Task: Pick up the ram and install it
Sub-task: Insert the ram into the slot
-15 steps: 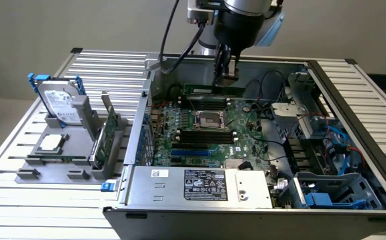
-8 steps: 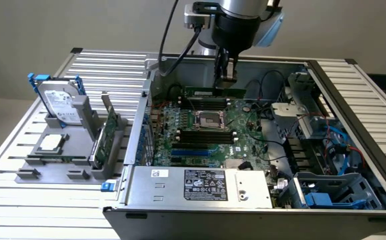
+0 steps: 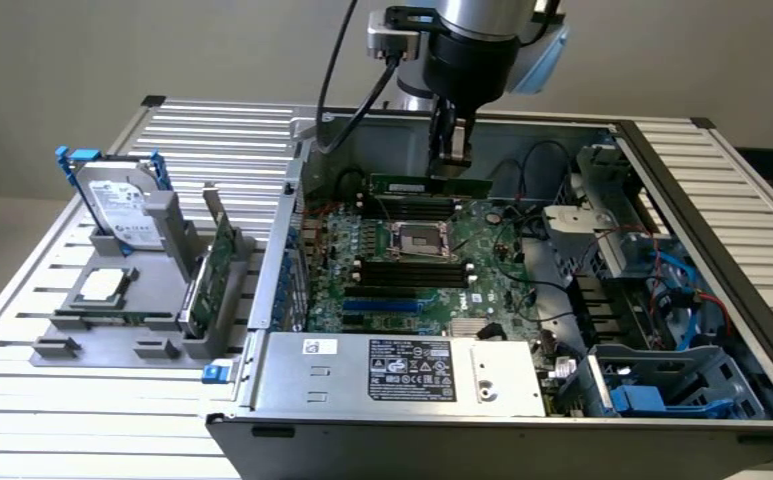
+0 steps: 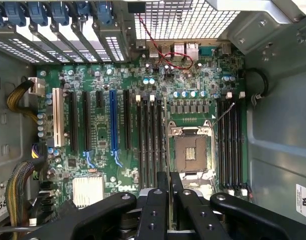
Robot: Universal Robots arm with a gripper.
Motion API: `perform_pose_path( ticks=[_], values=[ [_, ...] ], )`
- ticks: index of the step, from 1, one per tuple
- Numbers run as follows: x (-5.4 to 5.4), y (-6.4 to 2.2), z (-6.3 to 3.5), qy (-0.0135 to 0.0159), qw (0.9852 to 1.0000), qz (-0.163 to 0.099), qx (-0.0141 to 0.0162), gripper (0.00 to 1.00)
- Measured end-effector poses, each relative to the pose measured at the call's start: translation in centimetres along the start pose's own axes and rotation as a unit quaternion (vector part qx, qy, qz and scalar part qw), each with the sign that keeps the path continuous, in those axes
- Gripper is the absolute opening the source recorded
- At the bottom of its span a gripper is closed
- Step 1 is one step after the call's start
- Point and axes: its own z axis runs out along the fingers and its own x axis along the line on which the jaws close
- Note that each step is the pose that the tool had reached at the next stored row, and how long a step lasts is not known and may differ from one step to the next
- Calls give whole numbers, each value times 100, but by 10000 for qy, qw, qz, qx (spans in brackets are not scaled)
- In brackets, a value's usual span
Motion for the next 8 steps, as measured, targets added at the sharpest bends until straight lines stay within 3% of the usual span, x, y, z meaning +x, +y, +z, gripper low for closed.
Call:
perform_pose_path(
  ticks=[8],
  values=[
    [0,0,0,0,10000,0,0,14]
  ],
)
